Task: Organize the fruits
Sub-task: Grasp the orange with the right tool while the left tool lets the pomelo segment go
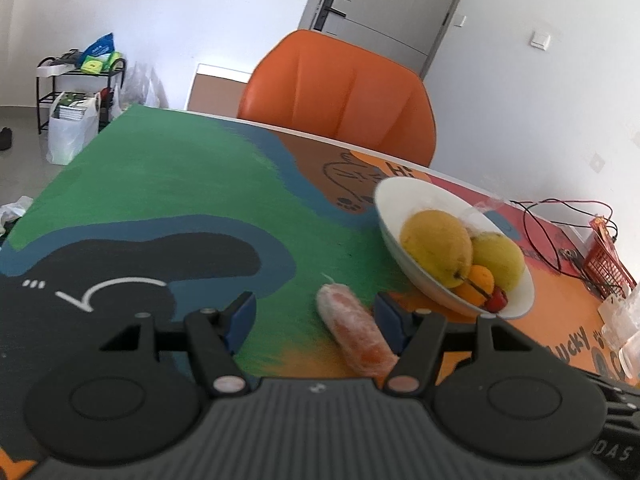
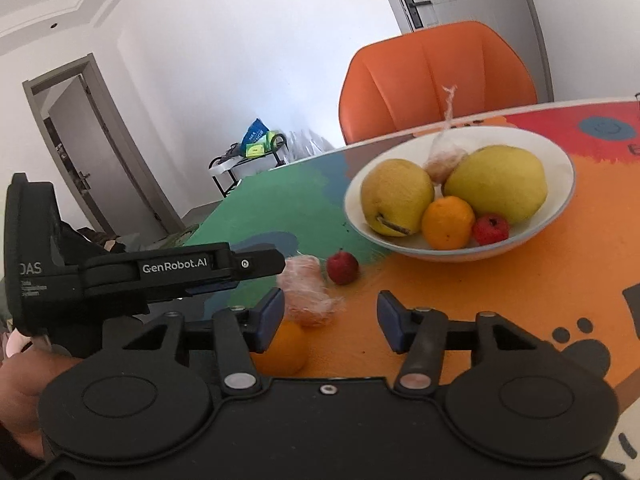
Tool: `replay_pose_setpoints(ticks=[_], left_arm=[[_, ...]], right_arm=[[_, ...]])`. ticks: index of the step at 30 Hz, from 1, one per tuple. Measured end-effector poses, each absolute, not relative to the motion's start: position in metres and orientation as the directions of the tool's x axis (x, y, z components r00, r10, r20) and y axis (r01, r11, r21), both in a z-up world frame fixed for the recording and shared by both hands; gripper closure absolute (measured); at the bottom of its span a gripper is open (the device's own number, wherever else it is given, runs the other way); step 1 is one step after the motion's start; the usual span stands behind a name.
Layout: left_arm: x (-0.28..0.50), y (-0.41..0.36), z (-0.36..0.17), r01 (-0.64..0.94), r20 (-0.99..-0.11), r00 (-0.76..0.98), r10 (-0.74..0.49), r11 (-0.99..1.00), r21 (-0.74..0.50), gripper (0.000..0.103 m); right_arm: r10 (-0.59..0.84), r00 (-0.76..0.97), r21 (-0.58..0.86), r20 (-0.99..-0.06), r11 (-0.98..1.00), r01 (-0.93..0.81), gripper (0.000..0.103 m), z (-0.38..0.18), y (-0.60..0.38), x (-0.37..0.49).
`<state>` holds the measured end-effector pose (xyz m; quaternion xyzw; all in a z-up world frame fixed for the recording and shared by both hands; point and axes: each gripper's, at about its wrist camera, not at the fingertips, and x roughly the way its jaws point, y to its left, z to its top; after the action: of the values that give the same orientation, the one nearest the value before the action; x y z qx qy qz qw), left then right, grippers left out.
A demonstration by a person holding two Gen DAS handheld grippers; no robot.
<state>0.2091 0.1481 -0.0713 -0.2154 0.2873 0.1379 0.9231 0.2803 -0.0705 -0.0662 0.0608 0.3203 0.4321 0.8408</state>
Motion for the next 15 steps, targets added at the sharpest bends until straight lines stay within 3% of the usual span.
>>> replay_pose_setpoints(ticks=[4,7,13,15], left_arm=[[0.199,0.160,-0.069,-0.409,-0.580,0.799,0.161,0.852,-0.327,0.039],[0.191,0.168,-0.070,-0.432,-0.583,0.793,0.179,0.839,-0.330,0.039],[0.185,0.173,-0.073,-0.446,-0.589,0.786,0.188,0.833,-0.329,0.039],[0.186,0.172,-0.073,-0.443,-0.589,0.787,0.185,0.834,-0.330,0.039]], right_arm=[[0.813,0.351,0.427,-0.464,0.553,-0.716,0.046,-0.066,-0.064,0.270],[0.808,0.303,0.379,-0.505,0.523,-0.763,0.045,-0.072,-0.047,0.254],[0.790,0.256,0.337,-0.556,0.496,-0.800,0.064,-0.081,-0.035,0.240],[0.784,0.261,0.333,-0.563,0.504,-0.797,0.064,-0.078,-0.036,0.240]])
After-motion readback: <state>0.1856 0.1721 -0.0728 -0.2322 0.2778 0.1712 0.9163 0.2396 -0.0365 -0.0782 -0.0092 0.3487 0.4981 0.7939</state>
